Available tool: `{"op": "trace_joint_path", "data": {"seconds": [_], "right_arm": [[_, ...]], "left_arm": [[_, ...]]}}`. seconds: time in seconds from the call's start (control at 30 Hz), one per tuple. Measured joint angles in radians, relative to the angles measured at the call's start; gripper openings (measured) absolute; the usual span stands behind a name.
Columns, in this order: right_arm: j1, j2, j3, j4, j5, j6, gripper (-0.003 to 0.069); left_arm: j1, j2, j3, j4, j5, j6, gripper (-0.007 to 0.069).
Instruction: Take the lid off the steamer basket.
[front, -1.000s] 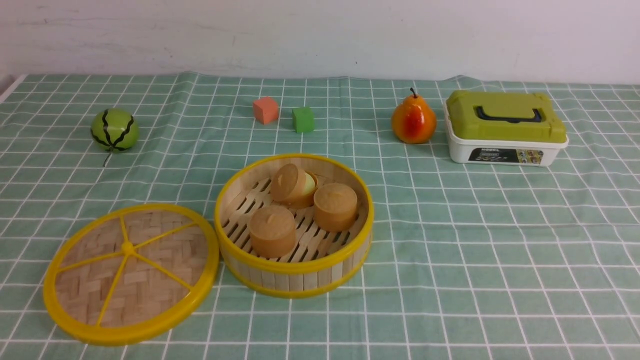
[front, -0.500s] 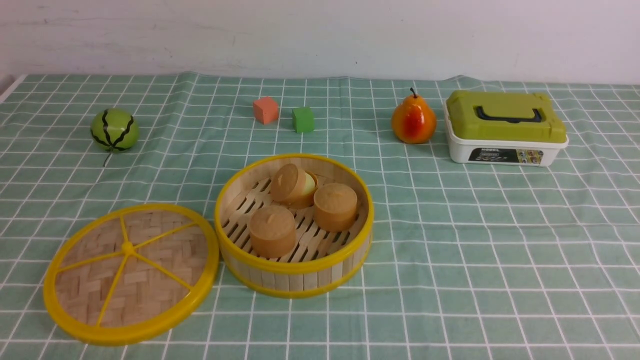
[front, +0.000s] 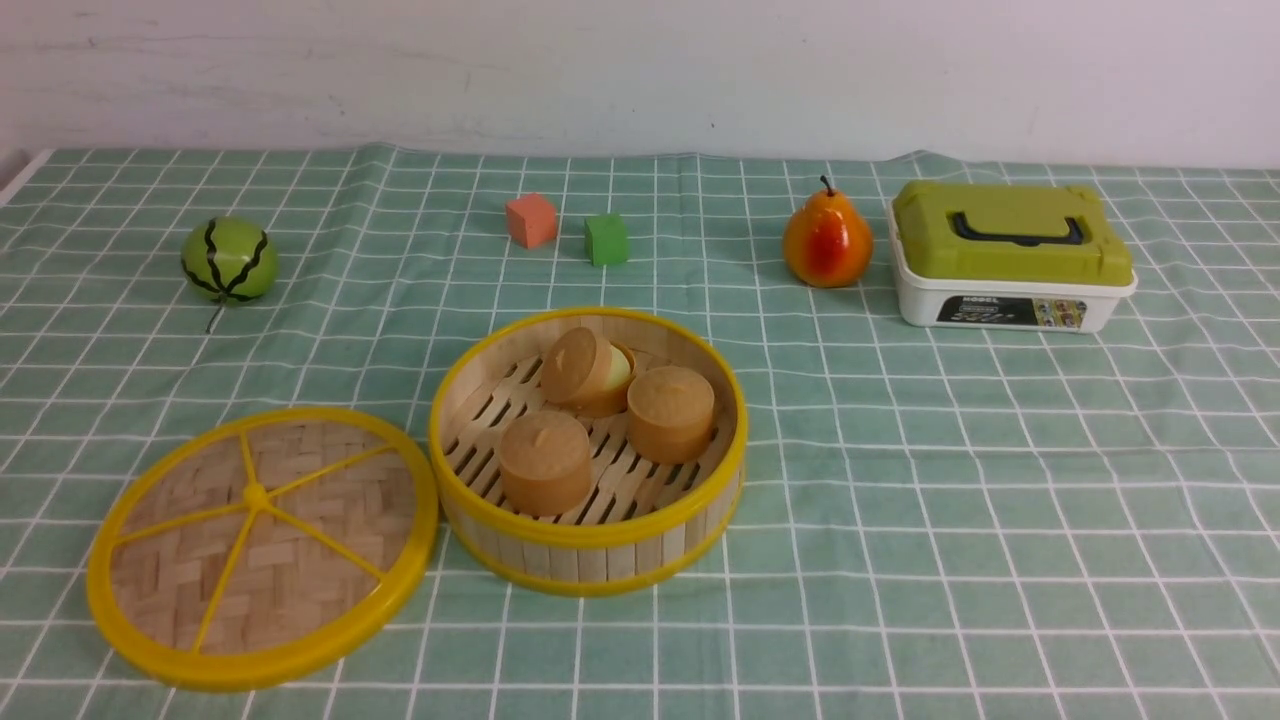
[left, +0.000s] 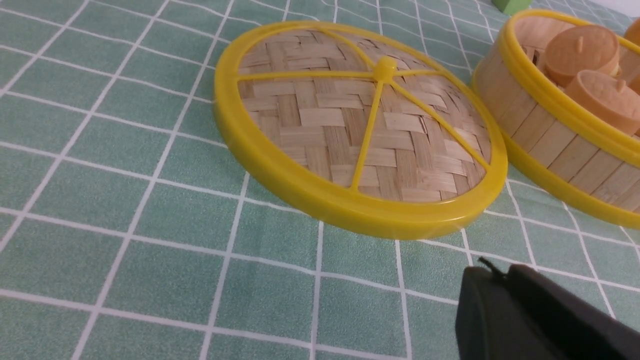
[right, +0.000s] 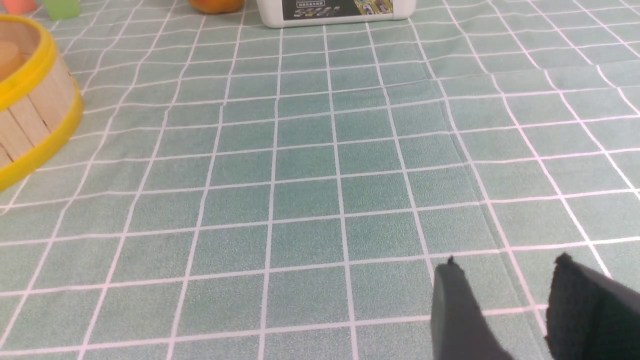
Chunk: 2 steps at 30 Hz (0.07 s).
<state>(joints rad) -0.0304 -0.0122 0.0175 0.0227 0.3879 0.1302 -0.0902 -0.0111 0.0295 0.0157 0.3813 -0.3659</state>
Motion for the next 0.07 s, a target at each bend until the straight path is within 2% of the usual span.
{"op": "trace_joint_path", "data": {"seconds": [0.07], "right_arm": [[0.0, 0.0, 0.0, 0.0, 0.0, 0.0, 0.0241]], "left_arm": [[0.0, 0.0, 0.0, 0.0, 0.001, 0.0, 0.0041]]}}
